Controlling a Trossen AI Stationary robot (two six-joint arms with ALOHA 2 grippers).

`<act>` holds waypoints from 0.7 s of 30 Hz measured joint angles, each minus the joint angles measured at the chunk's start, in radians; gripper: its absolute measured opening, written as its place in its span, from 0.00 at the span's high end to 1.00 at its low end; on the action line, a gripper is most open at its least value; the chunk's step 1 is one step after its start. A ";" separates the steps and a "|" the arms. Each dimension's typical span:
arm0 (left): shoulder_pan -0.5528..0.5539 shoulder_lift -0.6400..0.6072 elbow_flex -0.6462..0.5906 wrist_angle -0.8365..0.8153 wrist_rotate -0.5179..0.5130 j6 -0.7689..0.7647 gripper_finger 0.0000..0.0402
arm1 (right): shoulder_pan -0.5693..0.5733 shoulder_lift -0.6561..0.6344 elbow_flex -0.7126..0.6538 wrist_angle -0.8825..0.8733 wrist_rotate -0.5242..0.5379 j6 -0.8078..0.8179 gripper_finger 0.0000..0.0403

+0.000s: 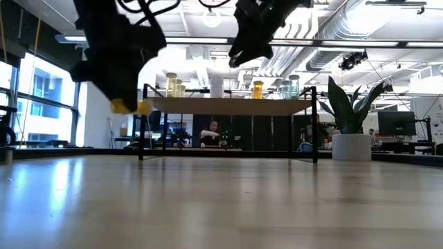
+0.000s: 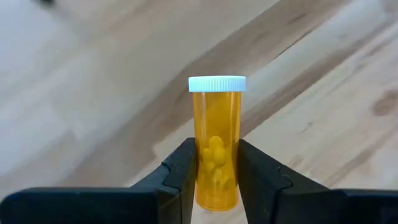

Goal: Pick and place medicine bottles onto shelf by color
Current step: Put the orange medicine bottle on the shelf aligned with the other orange medicine bottles

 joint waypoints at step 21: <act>0.152 -0.153 0.001 0.307 0.071 0.723 0.78 | 0.097 0.000 0.000 0.120 -0.207 0.264 0.53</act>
